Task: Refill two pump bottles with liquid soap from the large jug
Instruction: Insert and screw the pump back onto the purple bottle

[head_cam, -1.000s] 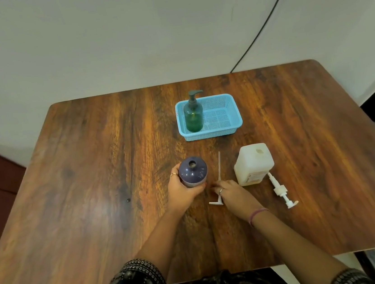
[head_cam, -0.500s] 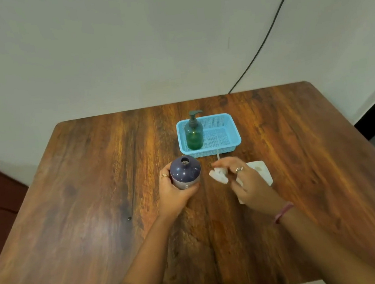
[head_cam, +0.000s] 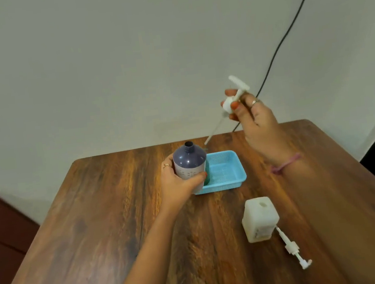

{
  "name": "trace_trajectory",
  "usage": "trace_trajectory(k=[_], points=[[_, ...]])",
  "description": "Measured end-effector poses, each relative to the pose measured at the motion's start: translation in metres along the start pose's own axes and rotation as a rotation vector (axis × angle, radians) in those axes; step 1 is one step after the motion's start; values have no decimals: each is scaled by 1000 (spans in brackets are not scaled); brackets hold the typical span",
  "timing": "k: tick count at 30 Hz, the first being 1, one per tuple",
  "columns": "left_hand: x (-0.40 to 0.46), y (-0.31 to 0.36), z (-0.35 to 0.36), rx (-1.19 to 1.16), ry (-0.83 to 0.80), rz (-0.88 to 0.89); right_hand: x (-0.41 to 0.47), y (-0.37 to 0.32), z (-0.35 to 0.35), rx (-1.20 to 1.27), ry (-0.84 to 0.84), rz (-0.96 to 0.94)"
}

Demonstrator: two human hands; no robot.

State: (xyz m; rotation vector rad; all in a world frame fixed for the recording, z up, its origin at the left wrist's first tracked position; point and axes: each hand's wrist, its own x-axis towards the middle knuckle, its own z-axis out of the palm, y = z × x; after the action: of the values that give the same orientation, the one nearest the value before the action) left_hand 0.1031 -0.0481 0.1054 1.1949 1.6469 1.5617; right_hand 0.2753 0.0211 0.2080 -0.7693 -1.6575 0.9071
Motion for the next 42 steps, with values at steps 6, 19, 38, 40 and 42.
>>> trace_trajectory(k=[6,19,38,40,42], points=[[25,38,1,11,-10,53,43,-49,-7,63,34,-134],[44,82,11,19,-50,118,77,-95,-17,-33,-36,-281],[44,106,14,82,-44,168,79,-62,-17,-76,-347,-103],[44,107,13,95,-51,171,80,-63,-19,-85,-376,-94],[44,108,13,108,-53,173,80,-63,-20,-83,-403,-94]])
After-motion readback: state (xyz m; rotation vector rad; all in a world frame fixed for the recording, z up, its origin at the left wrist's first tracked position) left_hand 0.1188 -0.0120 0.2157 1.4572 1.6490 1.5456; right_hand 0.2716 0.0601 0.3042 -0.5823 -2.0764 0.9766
